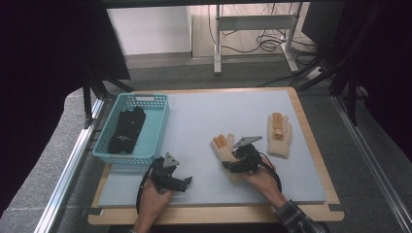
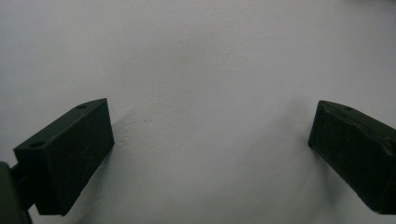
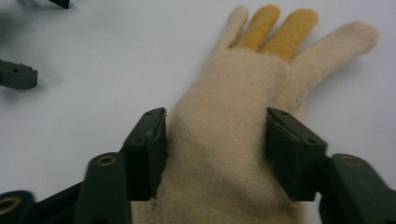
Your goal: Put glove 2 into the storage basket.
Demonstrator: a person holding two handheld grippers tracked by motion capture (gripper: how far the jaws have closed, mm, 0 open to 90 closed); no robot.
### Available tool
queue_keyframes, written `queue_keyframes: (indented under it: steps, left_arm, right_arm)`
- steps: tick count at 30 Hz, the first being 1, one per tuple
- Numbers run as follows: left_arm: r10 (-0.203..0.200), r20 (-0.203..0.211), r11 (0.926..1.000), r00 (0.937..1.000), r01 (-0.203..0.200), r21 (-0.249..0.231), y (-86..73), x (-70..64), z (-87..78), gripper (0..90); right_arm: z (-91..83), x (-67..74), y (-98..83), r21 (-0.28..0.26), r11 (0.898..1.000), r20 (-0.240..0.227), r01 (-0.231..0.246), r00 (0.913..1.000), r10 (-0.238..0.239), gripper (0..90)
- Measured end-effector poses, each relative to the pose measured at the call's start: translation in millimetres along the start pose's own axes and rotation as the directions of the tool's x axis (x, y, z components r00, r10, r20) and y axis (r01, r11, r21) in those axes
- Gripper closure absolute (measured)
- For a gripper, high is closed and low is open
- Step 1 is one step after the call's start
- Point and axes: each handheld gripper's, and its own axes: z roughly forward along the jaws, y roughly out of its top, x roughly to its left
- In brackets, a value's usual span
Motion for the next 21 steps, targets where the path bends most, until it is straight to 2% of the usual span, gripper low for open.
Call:
queue_keyframes:
  steps: [4,7,10,12,17,21]
  left_arm:
    - [0.003,-0.001,1.0000,1.0000,-0.003,0.000,0.1,0.2,0.0,0.0]
    - [0.001,0.000,1.0000,1.0000,-0.001,0.000,0.0,0.1,0.0,0.0]
    - [0.001,0.000,1.0000,1.0000,-0.001,0.000,0.0,0.0,0.0,0.0]
    - [0.001,0.000,1.0000,1.0000,-0.001,0.000,0.0,0.0,0.0,0.0]
    - [0.001,-0.001,1.0000,1.0000,-0.001,0.000,0.0,0.0,0.0,0.0]
    - [0.001,0.000,1.0000,1.0000,-0.001,-0.001,0.0,0.0,0.0,0.0]
  right_arm:
    - [-23.2,-6.9,7.2,-0.065,0.998,0.026,0.005,0.9996,-0.004,35.6]
    - [-39.7,-23.8,6.4,-0.065,0.998,0.037,-0.005,0.9993,0.007,51.9]
    - [-43.9,-36.4,-5.7,-0.020,1.000,0.056,-0.008,0.9984,0.009,68.8]
    - [-43.3,-41.3,-15.6,-0.011,1.000,0.045,-0.023,0.9987,0.024,76.0]
    - [-39.7,-41.0,-36.1,0.001,1.000,0.013,-0.025,0.9996,0.025,81.9]
    - [-37.2,-29.7,-39.0,-0.006,1.000,-0.026,-0.007,0.9996,0.006,82.4]
